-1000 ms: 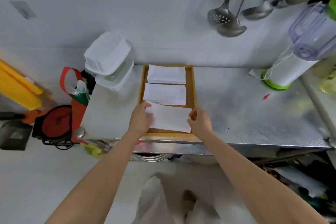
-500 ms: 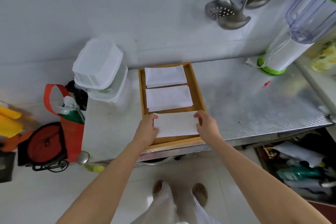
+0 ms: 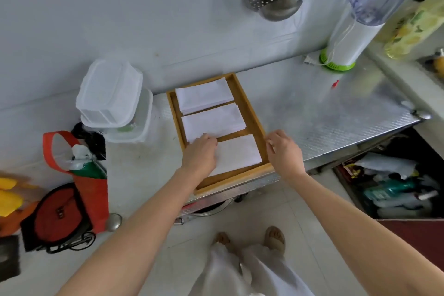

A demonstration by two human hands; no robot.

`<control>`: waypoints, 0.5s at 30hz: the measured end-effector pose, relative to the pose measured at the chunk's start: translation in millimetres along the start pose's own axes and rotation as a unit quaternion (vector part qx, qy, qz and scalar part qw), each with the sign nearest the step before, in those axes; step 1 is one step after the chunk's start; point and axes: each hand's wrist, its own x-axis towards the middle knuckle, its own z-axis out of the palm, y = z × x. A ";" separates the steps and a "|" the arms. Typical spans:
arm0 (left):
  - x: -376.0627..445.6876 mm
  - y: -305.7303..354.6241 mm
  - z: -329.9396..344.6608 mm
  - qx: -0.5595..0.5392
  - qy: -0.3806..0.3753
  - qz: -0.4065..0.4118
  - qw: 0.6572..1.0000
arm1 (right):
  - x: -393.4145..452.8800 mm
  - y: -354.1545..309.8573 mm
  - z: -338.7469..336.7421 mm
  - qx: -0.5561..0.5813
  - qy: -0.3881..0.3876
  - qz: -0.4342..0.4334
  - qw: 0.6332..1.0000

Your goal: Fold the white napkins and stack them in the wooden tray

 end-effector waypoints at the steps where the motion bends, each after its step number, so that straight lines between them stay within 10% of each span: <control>1: 1.8 12.2 -8.9 -0.010 -0.013 0.035 0.999 | -4.4 6.1 -8.5 0.007 0.021 0.021 1.000; 8: 7.7 165.2 -16.0 0.084 -0.063 0.242 0.965 | -82.8 84.1 -92.7 -0.010 0.046 0.180 0.982; 15: -64.7 390.0 51.6 0.264 -0.151 0.434 0.848 | -293.7 206.4 -199.4 -0.122 0.010 0.382 0.916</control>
